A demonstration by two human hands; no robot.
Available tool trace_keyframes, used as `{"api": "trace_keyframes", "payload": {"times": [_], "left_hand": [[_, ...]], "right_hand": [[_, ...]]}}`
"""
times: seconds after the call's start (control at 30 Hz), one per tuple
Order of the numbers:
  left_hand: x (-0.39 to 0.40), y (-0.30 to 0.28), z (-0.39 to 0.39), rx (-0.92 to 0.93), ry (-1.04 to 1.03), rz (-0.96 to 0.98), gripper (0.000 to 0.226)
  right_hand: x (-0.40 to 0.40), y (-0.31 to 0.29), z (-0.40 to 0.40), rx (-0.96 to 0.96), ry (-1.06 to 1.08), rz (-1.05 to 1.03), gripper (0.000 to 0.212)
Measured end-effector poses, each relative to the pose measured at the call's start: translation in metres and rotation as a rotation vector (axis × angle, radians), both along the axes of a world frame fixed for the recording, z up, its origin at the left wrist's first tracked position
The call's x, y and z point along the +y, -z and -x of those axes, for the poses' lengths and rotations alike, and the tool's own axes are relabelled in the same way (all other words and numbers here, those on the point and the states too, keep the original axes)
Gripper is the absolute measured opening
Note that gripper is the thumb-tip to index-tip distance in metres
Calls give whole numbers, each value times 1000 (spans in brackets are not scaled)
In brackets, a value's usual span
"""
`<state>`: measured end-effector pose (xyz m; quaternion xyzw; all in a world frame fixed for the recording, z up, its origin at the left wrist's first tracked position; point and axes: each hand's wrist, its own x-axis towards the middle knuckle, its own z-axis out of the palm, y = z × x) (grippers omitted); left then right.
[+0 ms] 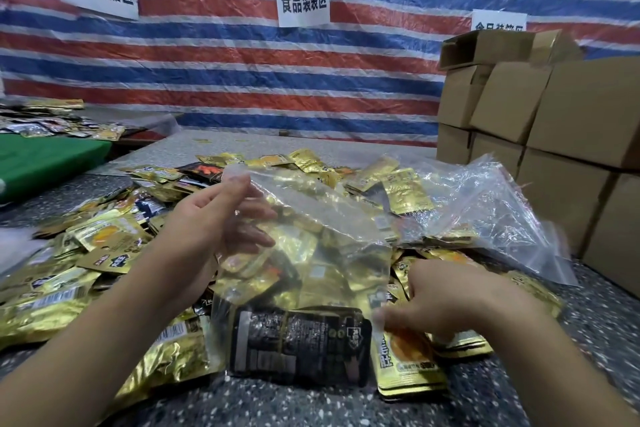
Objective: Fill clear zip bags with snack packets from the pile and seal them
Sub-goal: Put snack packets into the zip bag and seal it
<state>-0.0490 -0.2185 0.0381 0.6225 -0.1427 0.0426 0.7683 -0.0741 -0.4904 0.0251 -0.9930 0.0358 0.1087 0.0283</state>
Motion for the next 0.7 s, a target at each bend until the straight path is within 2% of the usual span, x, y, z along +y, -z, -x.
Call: {"api": "trace_keyframes", "payload": {"times": [0.27,0.43,0.7], "left_hand": [[-2,2,1,-23,72,-52,19],[-4,3,2,11,62,-23,19],[-8,2,2,45,35,-14,20]], "right_hand": [[17,-1,9,-26,3,136,76],[24,-2,15,-32,0,163,67],[18,-2,13,-13,18,-46,62]]}}
